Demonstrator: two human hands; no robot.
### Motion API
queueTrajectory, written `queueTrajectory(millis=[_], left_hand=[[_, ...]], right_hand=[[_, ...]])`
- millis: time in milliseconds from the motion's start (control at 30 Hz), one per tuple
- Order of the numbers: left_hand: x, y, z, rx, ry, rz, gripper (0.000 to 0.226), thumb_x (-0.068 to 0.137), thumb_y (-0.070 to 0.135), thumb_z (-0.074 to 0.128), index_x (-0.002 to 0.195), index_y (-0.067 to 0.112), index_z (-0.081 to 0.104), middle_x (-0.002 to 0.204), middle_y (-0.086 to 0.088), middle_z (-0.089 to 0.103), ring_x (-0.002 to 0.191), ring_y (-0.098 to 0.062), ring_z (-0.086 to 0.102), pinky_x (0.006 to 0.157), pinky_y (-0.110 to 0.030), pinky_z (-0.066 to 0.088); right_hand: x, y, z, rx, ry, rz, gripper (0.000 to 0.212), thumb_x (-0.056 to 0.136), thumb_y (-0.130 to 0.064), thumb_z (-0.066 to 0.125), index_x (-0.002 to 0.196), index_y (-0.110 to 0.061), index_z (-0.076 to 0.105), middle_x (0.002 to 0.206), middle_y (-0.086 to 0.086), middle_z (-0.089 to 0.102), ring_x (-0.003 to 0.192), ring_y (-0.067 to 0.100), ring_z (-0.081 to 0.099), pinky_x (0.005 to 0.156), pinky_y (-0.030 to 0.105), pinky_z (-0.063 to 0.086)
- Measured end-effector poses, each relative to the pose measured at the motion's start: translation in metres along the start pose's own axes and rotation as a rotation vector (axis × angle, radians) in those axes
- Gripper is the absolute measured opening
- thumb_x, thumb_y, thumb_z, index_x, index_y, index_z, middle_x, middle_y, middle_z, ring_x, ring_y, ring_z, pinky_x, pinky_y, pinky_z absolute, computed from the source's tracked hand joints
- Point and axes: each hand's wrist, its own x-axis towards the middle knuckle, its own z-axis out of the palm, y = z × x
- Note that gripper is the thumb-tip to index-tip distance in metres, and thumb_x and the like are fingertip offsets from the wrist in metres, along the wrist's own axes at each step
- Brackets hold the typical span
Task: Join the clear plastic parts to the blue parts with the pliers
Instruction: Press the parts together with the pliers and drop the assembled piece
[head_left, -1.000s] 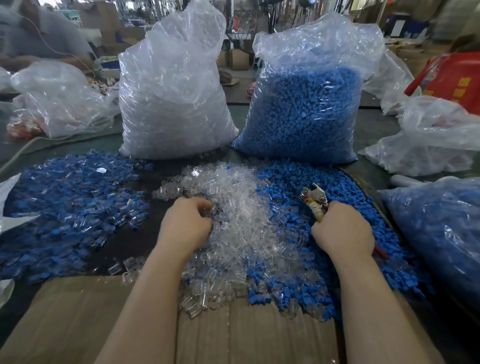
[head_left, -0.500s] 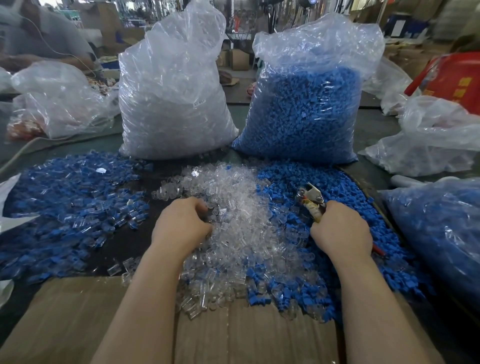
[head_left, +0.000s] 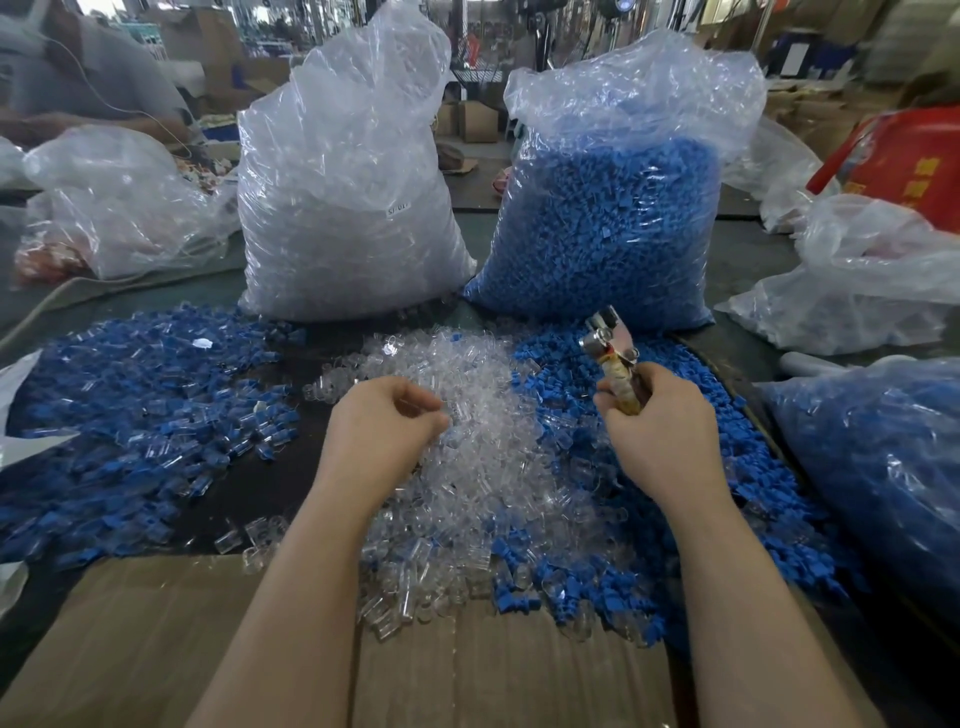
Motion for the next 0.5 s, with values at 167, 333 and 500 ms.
queueTrajectory(millis=[167,333,500], left_hand=[[-0.005,0.014,0.009,-0.494,-0.086,-0.061,0.006,0.082,0.014,0.077,0.088,0.015,0.075,0.075,0.000,0.076,0.070,-0.010,0.071,0.065,-0.021,0.056],[-0.007,0.022,0.015,-0.712,-0.133,-0.129,0.008,0.085,0.006,0.072,0.092,0.008,0.074,0.077,-0.005,0.075,0.070,-0.010,0.069,0.065,-0.019,0.056],[-0.010,0.027,0.021,-0.820,-0.103,-0.142,0.021,0.081,-0.003,0.073,0.099,0.007,0.070,0.079,-0.007,0.076,0.072,-0.013,0.073,0.064,-0.018,0.057]], right_hand=[[-0.008,-0.015,0.006,0.233,-0.064,-0.088,0.008,0.090,-0.021,0.067,0.093,-0.029,0.065,0.081,-0.015,0.064,0.076,0.005,0.060,0.071,0.029,0.048],[-0.013,-0.020,0.015,0.354,-0.108,-0.138,0.011,0.090,-0.014,0.068,0.094,-0.024,0.069,0.069,-0.017,0.060,0.059,-0.009,0.054,0.058,0.012,0.037],[-0.016,-0.024,0.019,0.430,-0.093,-0.150,0.011,0.088,-0.018,0.071,0.087,-0.028,0.065,0.069,-0.014,0.063,0.062,-0.004,0.056,0.064,0.017,0.042]])
